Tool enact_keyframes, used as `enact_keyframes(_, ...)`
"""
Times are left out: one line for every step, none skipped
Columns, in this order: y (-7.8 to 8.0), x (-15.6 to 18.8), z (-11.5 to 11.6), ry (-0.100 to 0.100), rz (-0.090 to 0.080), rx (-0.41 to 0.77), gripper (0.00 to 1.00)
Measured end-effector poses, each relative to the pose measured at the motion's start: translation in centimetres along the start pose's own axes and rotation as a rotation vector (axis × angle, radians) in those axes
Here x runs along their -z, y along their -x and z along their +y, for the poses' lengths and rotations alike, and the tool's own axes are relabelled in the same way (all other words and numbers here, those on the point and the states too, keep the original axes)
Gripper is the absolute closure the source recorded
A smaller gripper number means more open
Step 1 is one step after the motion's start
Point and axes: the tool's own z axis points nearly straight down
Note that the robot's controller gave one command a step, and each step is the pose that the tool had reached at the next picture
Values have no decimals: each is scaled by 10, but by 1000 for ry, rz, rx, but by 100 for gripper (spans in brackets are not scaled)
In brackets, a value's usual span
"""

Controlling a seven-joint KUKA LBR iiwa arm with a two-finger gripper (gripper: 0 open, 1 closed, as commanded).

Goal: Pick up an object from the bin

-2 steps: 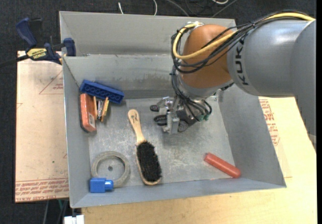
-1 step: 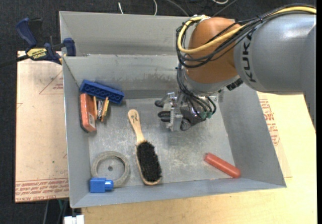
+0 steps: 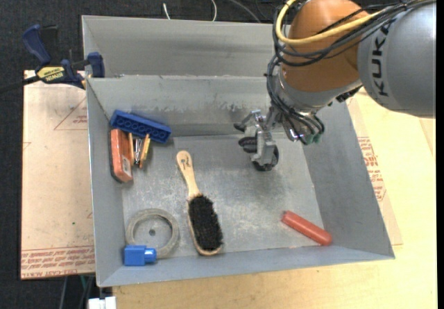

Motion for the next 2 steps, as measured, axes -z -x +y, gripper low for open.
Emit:
enact_keyframes(2, 74, 7, 2, 5, -42, 100)
enact_keyframes(10, 39, 2, 0, -6, -75, 100)
